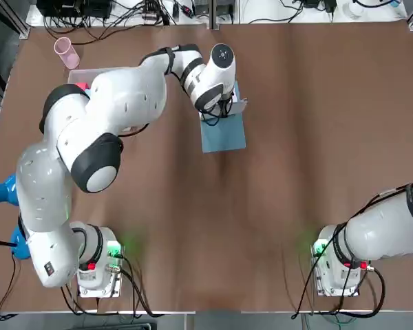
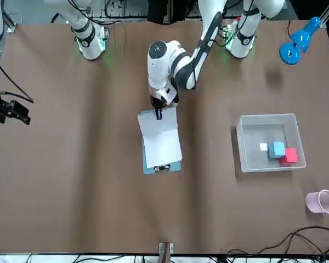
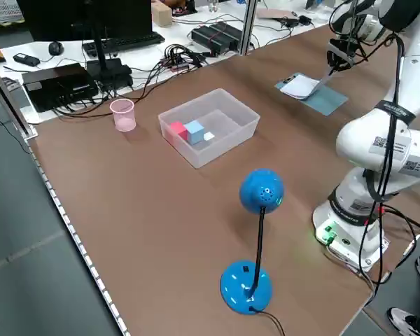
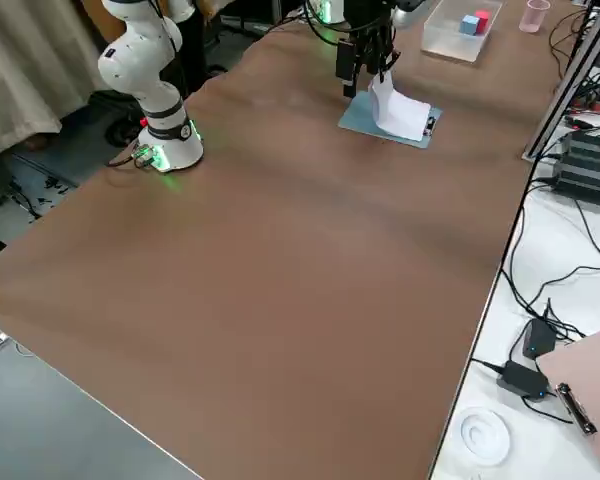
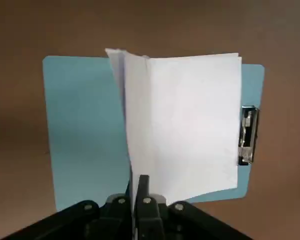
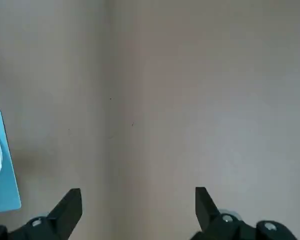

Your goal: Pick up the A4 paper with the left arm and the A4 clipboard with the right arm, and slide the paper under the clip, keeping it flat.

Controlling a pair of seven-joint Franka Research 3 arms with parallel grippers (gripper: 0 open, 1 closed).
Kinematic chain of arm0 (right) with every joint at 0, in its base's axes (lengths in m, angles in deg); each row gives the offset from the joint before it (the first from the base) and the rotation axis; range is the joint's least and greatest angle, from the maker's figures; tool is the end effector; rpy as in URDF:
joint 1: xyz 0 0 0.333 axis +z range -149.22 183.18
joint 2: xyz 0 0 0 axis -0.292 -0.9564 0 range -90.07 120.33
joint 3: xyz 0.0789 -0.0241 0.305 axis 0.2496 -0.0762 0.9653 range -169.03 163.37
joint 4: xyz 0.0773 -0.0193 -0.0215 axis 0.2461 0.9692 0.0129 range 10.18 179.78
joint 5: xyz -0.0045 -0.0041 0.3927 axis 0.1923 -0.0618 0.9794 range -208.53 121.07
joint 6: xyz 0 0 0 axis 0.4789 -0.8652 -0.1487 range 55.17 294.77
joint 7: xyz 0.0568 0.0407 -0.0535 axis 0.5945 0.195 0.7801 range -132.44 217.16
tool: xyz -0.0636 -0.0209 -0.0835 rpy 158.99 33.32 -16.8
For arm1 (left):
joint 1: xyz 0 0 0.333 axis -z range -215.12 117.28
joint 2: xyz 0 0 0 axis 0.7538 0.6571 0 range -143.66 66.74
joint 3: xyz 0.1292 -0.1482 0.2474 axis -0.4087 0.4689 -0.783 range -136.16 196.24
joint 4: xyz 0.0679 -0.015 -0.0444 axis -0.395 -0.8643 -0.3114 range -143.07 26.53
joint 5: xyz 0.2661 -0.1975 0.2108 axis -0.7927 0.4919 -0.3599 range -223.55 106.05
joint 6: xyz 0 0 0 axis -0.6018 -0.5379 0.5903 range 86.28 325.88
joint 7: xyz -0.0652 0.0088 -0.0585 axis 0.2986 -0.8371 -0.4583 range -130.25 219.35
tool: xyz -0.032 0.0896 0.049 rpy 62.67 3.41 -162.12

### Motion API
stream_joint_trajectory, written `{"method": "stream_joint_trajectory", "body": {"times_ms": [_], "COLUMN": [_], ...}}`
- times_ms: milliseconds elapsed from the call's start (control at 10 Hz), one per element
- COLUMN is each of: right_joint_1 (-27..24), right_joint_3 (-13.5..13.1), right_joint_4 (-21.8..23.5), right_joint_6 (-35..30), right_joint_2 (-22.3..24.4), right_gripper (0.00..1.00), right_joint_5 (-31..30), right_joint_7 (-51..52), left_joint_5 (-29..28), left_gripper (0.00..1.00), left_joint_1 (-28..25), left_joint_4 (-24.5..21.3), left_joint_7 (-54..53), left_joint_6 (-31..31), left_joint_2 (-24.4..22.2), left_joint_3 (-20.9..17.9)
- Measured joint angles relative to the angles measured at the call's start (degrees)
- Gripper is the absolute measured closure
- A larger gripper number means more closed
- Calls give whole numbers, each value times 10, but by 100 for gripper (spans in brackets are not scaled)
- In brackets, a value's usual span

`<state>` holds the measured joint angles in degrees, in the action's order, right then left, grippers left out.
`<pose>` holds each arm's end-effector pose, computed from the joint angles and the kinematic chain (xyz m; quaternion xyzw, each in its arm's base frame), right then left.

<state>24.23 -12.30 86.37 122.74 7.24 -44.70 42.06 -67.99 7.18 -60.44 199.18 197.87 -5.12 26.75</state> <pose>0.6012 -0.0178 0.6091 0.9994 -0.0207 0.0180 0.0200 0.4224 -0.5632 0.2965 0.6717 0.7321 0.0531 0.1002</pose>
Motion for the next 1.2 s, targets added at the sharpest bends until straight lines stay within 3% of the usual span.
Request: {"method": "stream_joint_trajectory", "body": {"times_ms": [500, 800, 1200], "right_joint_1": [-1, -2, -1], "right_joint_3": [-1, -1, -1], "right_joint_4": [0, 0, 0], "right_joint_6": [0, 1, 2], "right_joint_2": [0, -1, -1], "right_gripper": [0, 0, 0], "right_joint_5": [0, 0, 0], "right_joint_7": [0, 0, 0], "left_joint_5": [-9, -10, -10], "left_gripper": [99, 92, 33], "left_joint_1": [3, 3, 4], "left_joint_4": [-6, -6, -1], "left_joint_7": [-30, -45, -57], "left_joint_6": [4, 7, 0], "left_joint_2": [3, 2, -15], "left_joint_3": [0, 0, 1]}}
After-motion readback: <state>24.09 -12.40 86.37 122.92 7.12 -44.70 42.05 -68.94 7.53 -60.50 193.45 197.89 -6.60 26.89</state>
